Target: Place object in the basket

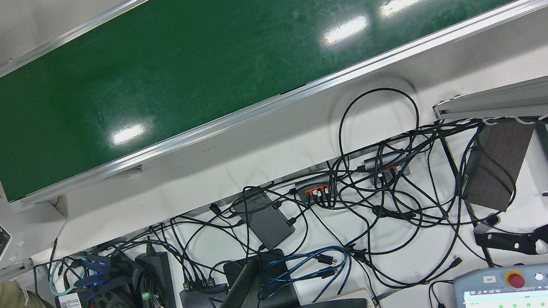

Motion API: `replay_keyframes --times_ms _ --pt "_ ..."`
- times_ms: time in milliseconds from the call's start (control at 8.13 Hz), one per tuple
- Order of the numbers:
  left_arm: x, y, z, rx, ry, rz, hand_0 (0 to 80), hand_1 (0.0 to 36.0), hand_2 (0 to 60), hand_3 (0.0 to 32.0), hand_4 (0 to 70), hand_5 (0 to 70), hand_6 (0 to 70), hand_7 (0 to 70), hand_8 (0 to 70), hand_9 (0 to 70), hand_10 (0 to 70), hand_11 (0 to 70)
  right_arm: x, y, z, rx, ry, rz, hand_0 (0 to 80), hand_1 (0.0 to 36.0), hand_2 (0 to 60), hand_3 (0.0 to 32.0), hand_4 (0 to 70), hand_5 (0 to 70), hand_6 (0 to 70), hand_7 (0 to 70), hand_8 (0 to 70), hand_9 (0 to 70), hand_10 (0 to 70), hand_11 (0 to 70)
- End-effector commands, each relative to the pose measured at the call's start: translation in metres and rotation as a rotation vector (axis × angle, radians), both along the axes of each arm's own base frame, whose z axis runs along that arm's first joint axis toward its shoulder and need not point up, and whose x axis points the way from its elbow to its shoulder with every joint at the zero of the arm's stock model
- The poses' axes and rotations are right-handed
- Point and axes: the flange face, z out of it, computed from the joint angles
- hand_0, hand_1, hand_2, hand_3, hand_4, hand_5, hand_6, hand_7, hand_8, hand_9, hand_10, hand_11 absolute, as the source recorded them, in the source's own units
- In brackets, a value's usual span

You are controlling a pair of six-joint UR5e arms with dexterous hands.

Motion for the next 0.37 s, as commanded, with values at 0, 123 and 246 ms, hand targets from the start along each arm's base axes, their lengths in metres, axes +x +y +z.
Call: replay_keyframes --times_ms 0,123,246 --pt "0.0011 0.0037 -0.0006 -0.002 -0.002 0.008 50.6 10.5 0.0 0.0 16.8 7.3 0.0 2.4 5.4 9.7 6.6 10.8 0.0000 0.0003 0.0005 -0.001 0.000 0.000 0.0 0.0 0.0 0.0 0.0 0.0 0.0 0.0 0.0 0.0 0.0 0.0" --pt "0.0006 0.0029 -0.0007 -0.003 -0.006 0.006 50.4 10.4 0.0 0.0 16.7 7.1 0.0 2.2 5.6 9.6 6.5 10.7 0.0000 0.0002 -0.0003 0.001 0.000 0.000 0.0 0.0 0.0 0.0 0.0 0.0 0.0 0.0 0.0 0.0 0.0 0.0" --pt "-0.0048 0.0010 -0.0053 -0.002 0.005 0.003 50.1 9.6 0.0 0.0 15.8 8.0 0.0 1.9 6.4 9.4 6.4 10.5 0.0000 -0.0005 -0.0011 0.002 0.000 0.000 0.0 0.0 0.0 0.0 0.0 0.0 0.0 0.0 0.0 0.0 0.0 0.0"
